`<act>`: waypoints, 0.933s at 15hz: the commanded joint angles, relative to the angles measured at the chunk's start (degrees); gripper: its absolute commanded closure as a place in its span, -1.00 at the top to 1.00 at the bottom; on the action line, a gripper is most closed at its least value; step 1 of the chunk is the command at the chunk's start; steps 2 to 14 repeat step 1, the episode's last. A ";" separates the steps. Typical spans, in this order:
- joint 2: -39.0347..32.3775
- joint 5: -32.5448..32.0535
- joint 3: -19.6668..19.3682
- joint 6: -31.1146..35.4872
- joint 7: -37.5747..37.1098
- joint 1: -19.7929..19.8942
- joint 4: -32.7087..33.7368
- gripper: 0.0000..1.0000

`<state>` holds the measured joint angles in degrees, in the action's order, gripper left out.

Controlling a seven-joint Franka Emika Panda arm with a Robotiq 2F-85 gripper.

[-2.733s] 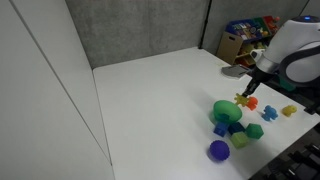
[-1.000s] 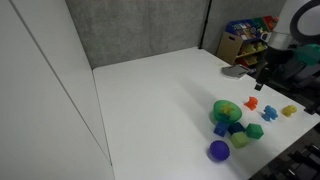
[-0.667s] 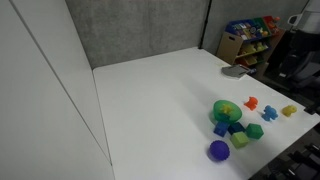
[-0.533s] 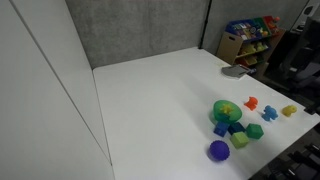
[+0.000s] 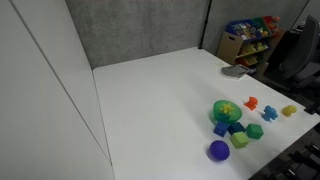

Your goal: Put the yellow spiky toy in the green bowl

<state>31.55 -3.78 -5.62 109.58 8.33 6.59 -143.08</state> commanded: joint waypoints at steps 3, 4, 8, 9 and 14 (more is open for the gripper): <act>-0.02 -0.25 -0.48 -0.14 -0.23 -0.58 0.08 1.00; -0.02 -0.25 -0.48 -0.14 -0.23 -0.58 0.08 1.00; -0.02 -0.25 -0.48 -0.14 -0.23 -0.58 0.08 1.00; -0.02 -0.25 -0.48 -0.14 -0.23 -0.58 0.08 1.00; -0.02 -0.25 -0.48 -0.14 -0.23 -0.58 0.08 1.00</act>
